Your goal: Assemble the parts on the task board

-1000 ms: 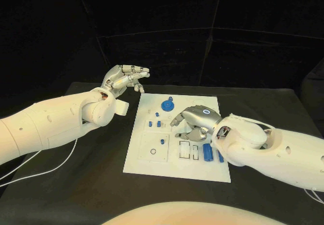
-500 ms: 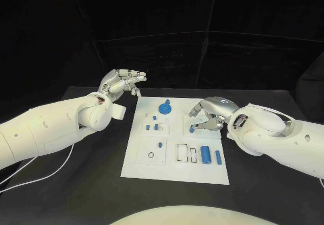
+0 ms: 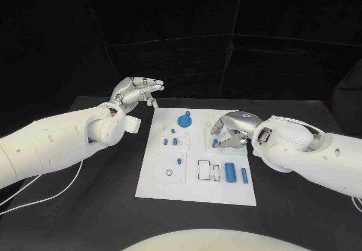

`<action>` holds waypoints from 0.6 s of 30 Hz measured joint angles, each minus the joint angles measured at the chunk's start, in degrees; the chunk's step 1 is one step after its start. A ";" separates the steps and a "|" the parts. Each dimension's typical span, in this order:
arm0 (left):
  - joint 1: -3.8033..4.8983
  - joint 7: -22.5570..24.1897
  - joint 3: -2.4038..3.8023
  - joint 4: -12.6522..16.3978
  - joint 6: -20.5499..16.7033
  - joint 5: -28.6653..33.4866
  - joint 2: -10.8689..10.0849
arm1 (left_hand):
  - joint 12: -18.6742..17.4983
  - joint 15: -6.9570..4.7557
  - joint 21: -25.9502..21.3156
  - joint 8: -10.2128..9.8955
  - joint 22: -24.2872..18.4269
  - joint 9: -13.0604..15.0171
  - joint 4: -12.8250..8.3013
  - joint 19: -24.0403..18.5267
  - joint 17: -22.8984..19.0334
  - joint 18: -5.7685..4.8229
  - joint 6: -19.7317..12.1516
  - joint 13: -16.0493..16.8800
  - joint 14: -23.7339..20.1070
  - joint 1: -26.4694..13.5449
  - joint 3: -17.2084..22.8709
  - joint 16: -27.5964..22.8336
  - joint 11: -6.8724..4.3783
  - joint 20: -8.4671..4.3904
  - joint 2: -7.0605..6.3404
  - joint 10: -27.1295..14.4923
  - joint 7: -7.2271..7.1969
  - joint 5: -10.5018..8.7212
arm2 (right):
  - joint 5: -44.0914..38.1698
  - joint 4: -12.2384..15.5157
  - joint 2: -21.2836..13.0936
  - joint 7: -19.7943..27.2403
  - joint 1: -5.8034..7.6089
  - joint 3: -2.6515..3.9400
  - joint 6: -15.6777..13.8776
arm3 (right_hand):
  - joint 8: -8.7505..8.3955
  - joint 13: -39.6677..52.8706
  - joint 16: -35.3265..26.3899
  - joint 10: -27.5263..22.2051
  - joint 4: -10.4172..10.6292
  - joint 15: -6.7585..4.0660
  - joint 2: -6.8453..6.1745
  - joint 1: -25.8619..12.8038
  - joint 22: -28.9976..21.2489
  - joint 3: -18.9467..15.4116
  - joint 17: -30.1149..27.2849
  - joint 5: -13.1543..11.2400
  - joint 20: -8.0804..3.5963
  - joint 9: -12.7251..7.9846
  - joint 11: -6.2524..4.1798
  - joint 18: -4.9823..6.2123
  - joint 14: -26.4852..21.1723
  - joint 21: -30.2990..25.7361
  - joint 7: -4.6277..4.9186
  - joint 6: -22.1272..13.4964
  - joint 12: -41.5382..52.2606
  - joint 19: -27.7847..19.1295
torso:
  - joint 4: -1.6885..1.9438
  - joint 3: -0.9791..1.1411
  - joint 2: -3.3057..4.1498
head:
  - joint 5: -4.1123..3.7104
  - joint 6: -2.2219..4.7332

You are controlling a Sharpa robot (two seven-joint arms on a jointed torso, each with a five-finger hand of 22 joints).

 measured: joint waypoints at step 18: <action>-0.01 -0.01 -0.02 -0.10 0.13 0.00 0.09 | 0.00 0.00 0.00 0.00 0.01 0.00 0.00 0.00 0.01 0.00 0.00 0.00 0.00 0.00 0.00 0.00 0.00 0.00 0.00 0.00 0.00 0.00 | -0.91 -2.18 2.28 0.01 -0.68 -0.06 3.76 | 0.65 -0.35 2.52 7.42 -0.25 -0.64 2.65 2.65 4.63 3.90 3.30 -0.65 -0.93 0.18 -0.99 0.00 0.64 3.08 0.01 4.52 0.19 3.01 | -0.01 0.02 0.02 | 0.23 -0.32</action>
